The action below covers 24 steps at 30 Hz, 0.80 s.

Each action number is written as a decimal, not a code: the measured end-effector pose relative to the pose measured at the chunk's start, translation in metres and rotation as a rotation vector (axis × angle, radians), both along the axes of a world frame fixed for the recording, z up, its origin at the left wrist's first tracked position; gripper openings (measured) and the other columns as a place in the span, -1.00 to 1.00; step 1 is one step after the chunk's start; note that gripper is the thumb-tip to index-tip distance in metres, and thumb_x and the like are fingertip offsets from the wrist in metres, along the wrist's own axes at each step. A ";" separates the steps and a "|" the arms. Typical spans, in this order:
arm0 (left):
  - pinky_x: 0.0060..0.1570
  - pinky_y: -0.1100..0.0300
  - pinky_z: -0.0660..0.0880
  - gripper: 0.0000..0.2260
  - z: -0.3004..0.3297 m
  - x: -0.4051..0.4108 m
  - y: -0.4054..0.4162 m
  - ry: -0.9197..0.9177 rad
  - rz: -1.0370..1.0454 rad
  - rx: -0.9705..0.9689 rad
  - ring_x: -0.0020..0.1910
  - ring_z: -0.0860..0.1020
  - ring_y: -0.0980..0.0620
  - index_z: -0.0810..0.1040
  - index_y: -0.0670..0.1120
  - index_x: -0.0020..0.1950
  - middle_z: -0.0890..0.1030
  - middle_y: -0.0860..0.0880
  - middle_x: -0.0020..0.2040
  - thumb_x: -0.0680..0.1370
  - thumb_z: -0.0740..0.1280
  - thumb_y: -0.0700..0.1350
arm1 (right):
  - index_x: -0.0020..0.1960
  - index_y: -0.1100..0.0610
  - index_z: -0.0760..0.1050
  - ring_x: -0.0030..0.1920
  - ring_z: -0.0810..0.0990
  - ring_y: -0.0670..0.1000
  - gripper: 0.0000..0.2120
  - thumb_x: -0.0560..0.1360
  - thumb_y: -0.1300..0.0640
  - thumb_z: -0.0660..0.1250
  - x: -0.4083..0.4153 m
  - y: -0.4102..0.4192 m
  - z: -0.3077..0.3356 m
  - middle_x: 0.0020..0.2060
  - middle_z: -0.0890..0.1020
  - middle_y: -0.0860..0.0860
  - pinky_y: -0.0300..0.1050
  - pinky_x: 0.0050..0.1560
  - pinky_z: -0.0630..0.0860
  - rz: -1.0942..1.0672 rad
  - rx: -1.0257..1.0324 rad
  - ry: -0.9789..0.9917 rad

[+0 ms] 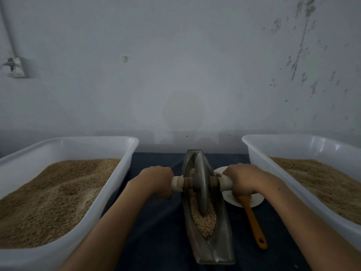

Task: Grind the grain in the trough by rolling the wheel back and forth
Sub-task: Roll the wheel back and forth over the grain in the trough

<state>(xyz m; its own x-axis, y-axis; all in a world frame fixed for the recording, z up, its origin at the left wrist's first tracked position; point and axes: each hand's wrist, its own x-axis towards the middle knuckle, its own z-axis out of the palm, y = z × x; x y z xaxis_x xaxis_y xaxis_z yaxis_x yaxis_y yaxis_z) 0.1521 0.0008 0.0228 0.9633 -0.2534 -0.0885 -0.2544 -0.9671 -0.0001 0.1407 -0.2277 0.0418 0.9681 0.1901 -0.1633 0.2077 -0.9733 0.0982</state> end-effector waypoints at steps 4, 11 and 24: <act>-0.07 0.16 0.44 -0.73 -0.001 0.000 0.000 -0.018 0.006 -0.014 -0.09 0.52 0.02 0.51 -0.06 0.12 0.58 -0.03 0.00 0.45 0.42 -0.08 | 0.14 0.03 0.50 -0.13 0.52 -0.03 -0.74 0.46 0.16 0.37 -0.002 0.002 0.000 -0.17 0.51 -0.04 -0.16 -0.12 0.44 -0.006 0.004 -0.025; -0.14 0.16 0.39 -0.85 -0.010 -0.001 -0.005 -0.311 0.036 -0.021 -0.03 0.56 -0.03 0.49 -0.05 0.07 0.59 -0.03 0.00 0.51 0.31 -0.10 | -0.06 -0.02 0.38 0.00 0.56 0.04 -0.86 0.52 0.22 0.26 -0.001 0.004 -0.014 0.00 0.59 0.01 -0.09 -0.01 0.47 0.015 0.057 -0.357; -0.08 0.17 0.44 -0.74 0.002 -0.002 -0.001 0.013 -0.009 -0.010 -0.14 0.49 0.05 0.50 -0.06 0.10 0.47 0.05 -0.18 0.45 0.43 -0.08 | 0.12 0.05 0.51 -0.17 0.54 -0.05 -0.76 0.45 0.15 0.38 -0.002 0.000 0.000 -0.23 0.52 -0.05 -0.20 -0.18 0.46 -0.014 0.009 0.002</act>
<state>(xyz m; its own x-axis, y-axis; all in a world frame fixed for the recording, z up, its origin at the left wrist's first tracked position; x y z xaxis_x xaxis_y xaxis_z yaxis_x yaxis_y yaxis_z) 0.1505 -0.0003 0.0249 0.9598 -0.2629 -0.0984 -0.2629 -0.9647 0.0133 0.1390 -0.2279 0.0421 0.9704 0.1779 -0.1632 0.1940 -0.9770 0.0888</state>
